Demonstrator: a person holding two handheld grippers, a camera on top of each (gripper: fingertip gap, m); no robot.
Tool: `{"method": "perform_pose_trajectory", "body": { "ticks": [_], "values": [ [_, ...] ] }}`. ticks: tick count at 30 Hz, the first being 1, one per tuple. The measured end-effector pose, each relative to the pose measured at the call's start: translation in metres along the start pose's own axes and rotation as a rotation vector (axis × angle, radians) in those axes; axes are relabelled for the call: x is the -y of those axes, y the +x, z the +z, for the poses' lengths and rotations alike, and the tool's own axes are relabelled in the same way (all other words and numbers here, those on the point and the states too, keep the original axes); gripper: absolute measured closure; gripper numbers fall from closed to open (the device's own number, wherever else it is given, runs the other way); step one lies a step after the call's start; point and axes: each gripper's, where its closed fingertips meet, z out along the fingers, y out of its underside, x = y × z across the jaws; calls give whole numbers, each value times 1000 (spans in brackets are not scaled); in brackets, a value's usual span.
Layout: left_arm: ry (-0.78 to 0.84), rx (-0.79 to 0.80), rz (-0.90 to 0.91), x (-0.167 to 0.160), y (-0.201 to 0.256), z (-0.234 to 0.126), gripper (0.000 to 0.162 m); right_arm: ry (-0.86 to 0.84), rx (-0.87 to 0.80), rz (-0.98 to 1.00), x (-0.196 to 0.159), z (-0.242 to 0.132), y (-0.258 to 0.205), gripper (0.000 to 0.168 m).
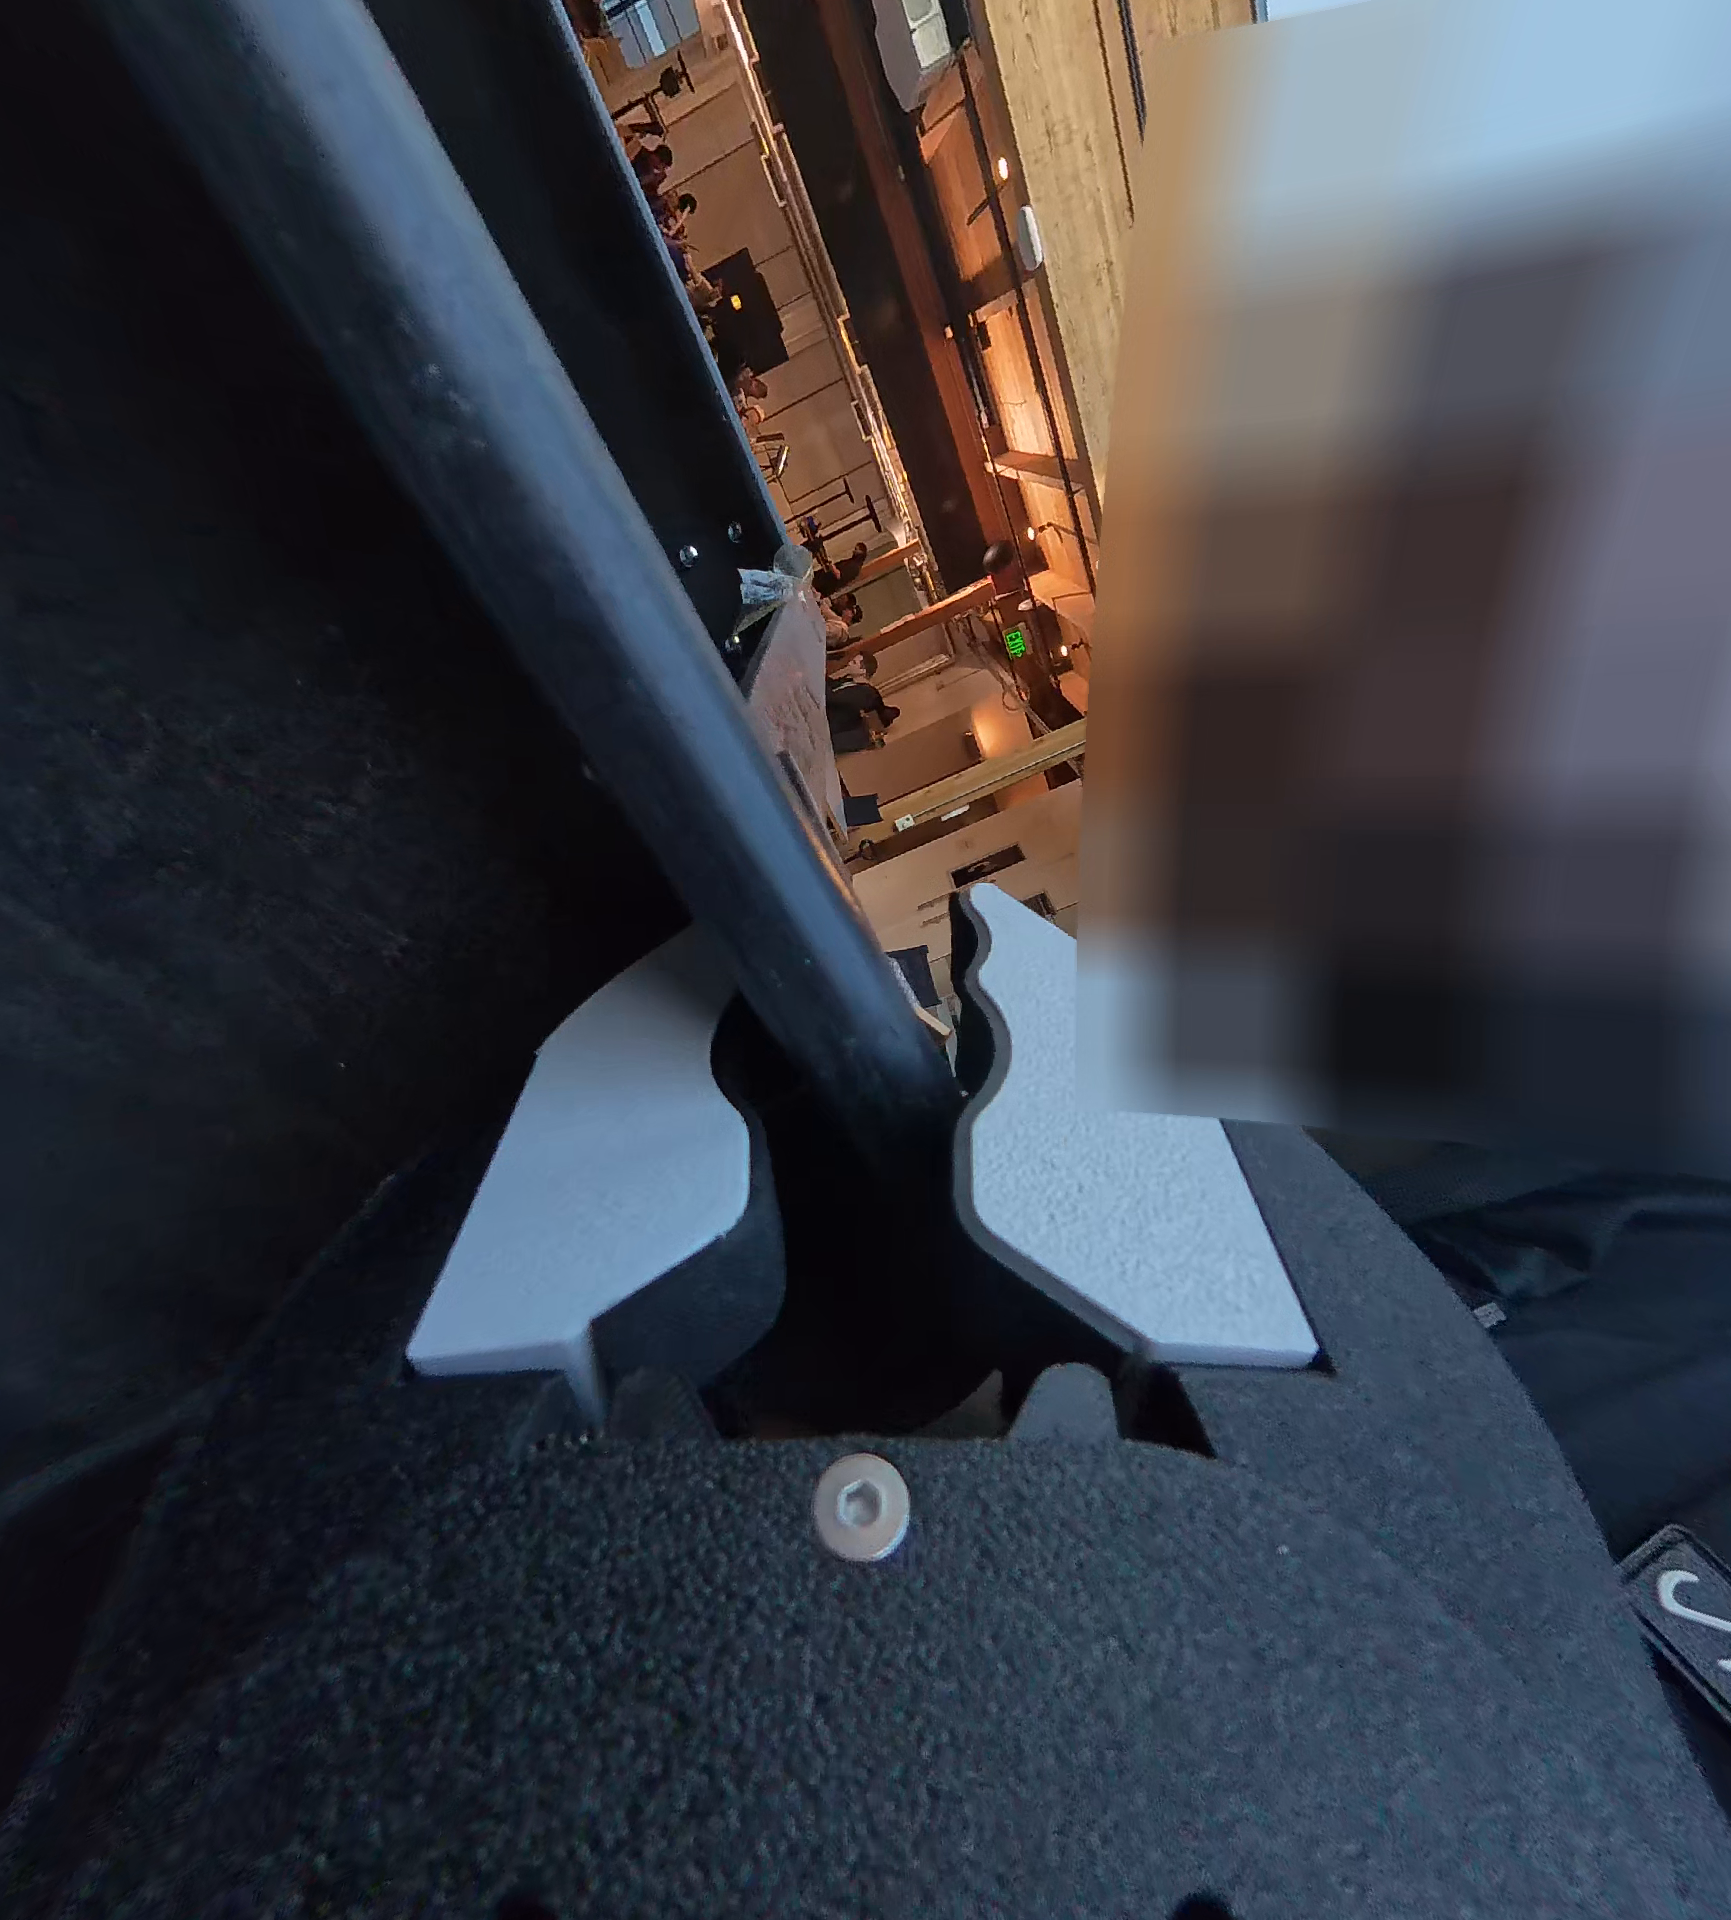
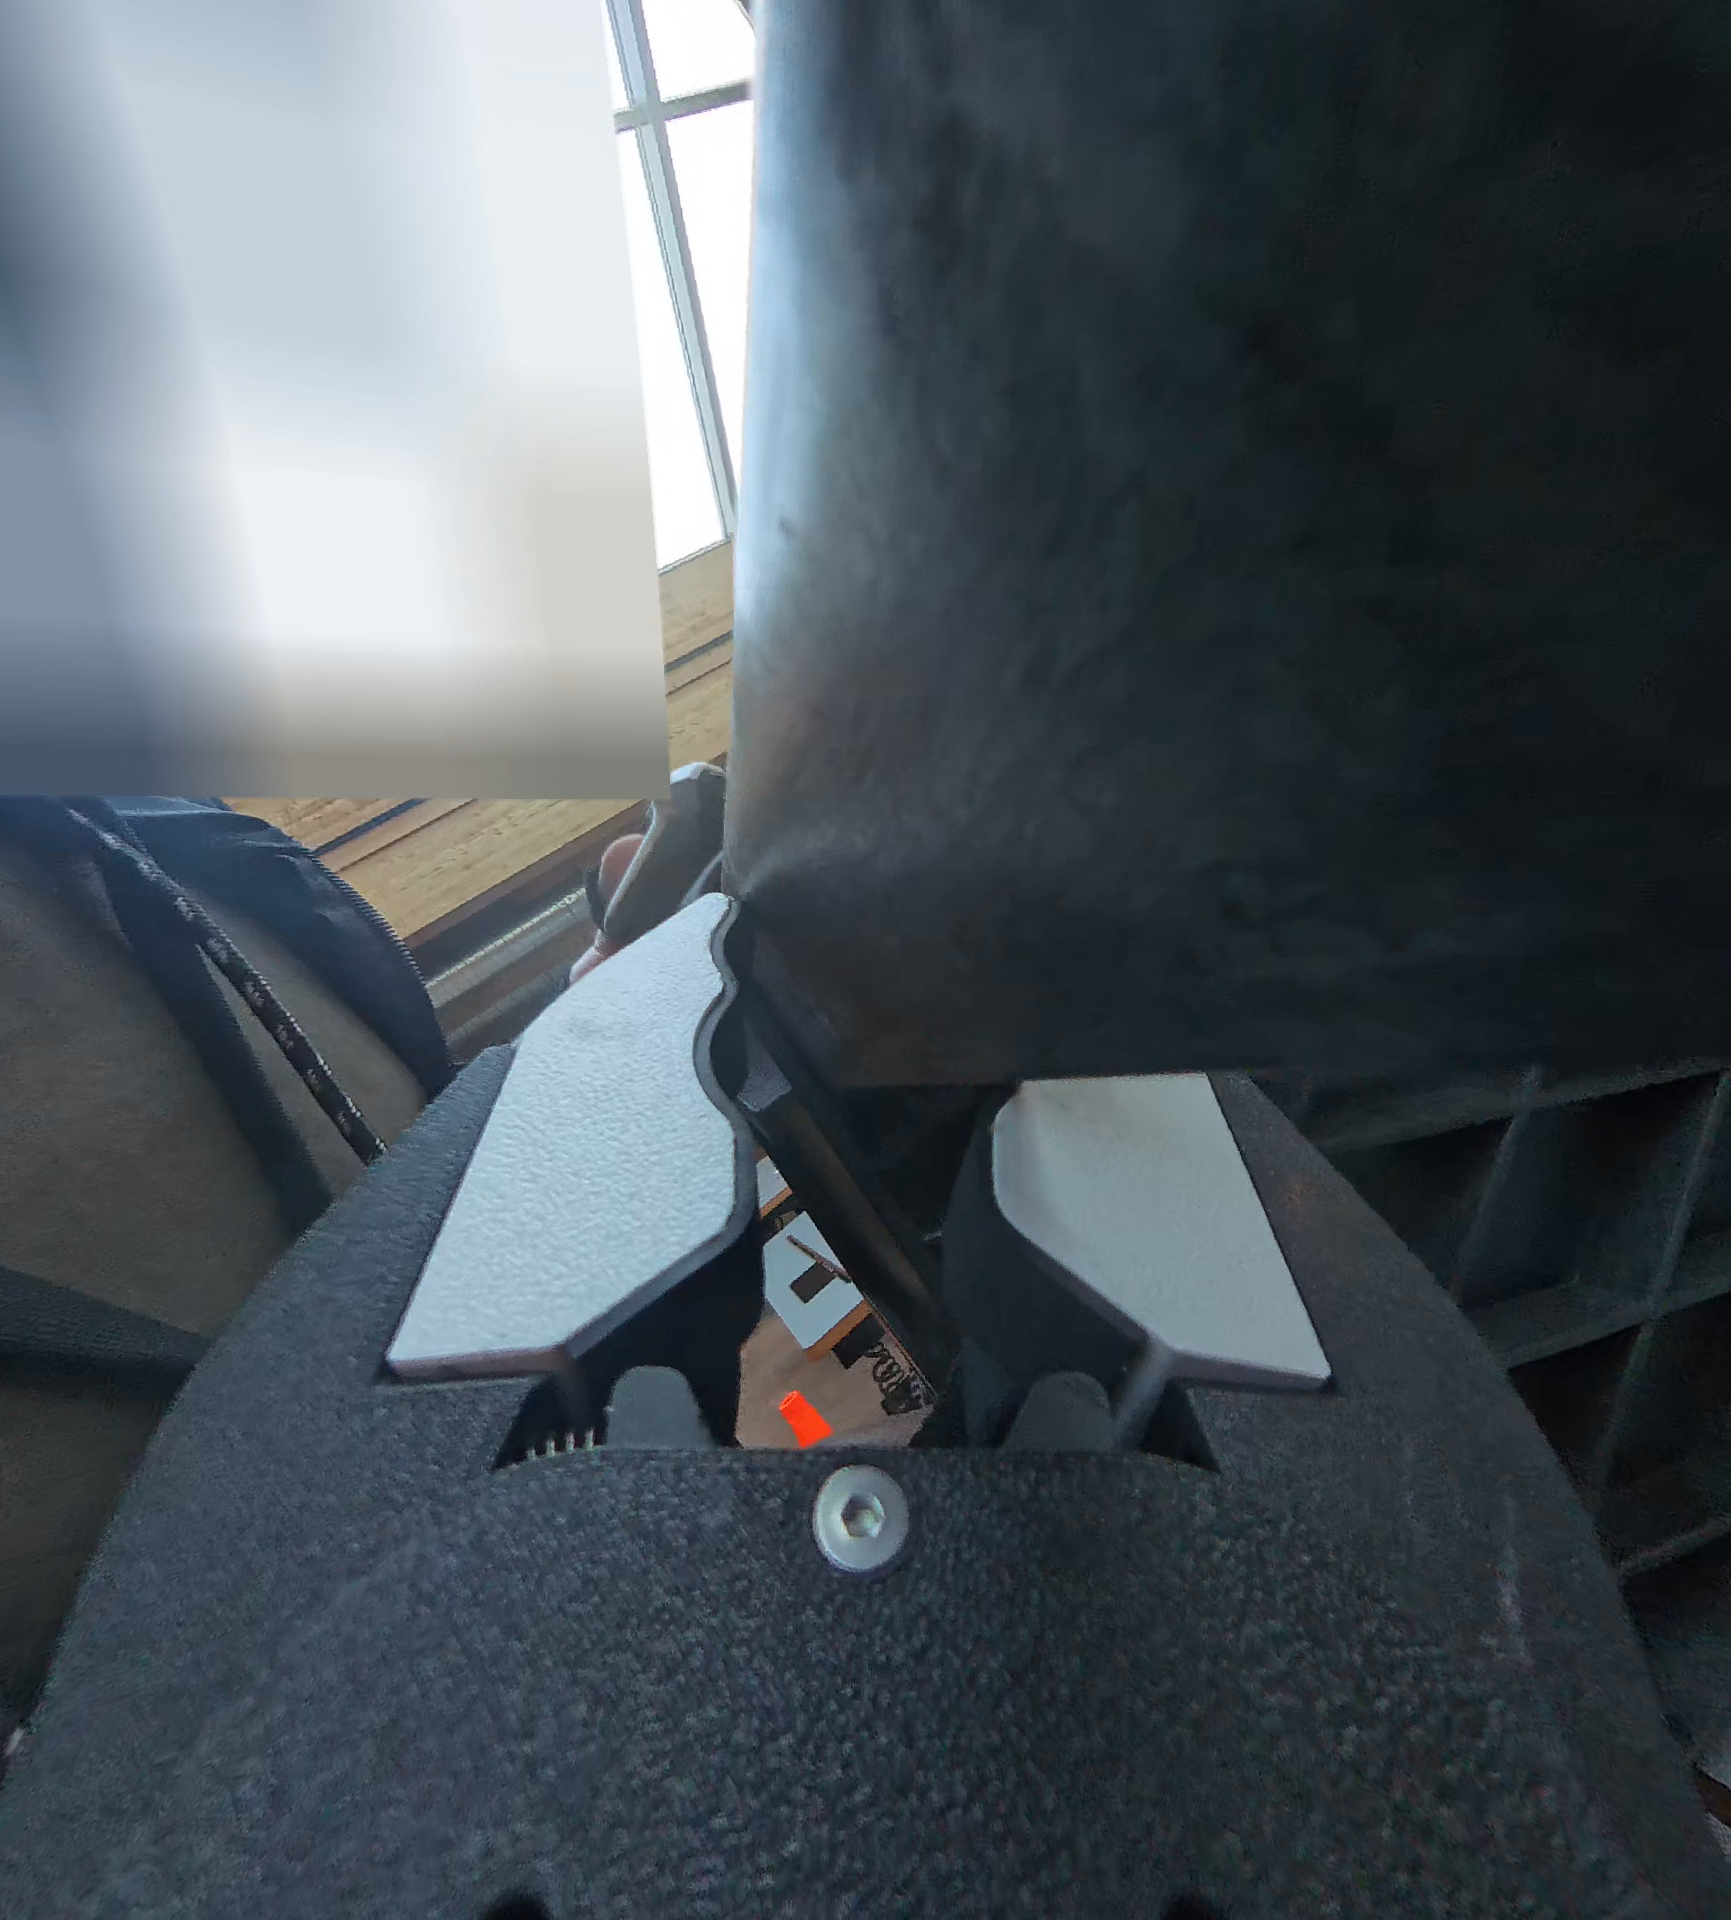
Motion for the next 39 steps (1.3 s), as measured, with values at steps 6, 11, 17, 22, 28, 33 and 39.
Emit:
{"method": "perform_pose_trajectory", "body": {
  "ticks": [6, 11, 17, 22, 28, 33, 39],
  "values": [
    [3, 3, 7, -7, -5, -2, 130, -3, 11, 9, 1, 0, -1, 125],
    [1, 2, 6, -9, -6, -2, 130, -1, 17, 15, 0, -2, -1, 128],
    [4, -2, 7, -9, -6, -4, 130, 7, 31, 40, -1, -7, 0, 133],
    [7, -5, 5, -9, -6, -6, 130, -4, 85, 70, -11, -16, 0, 135],
    [11, 0, 9, -8, -6, -7, 130, -7, 80, 22, -15, -23, -2, 128],
    [19, 0, 8, -8, -6, -8, 130, -16, 56, 3, -14, -24, -2, 127],
    [29, -7, 6, -8, -6, -10, 130, -8, 50, 21, -14, -24, -2, 127]
  ]
}}
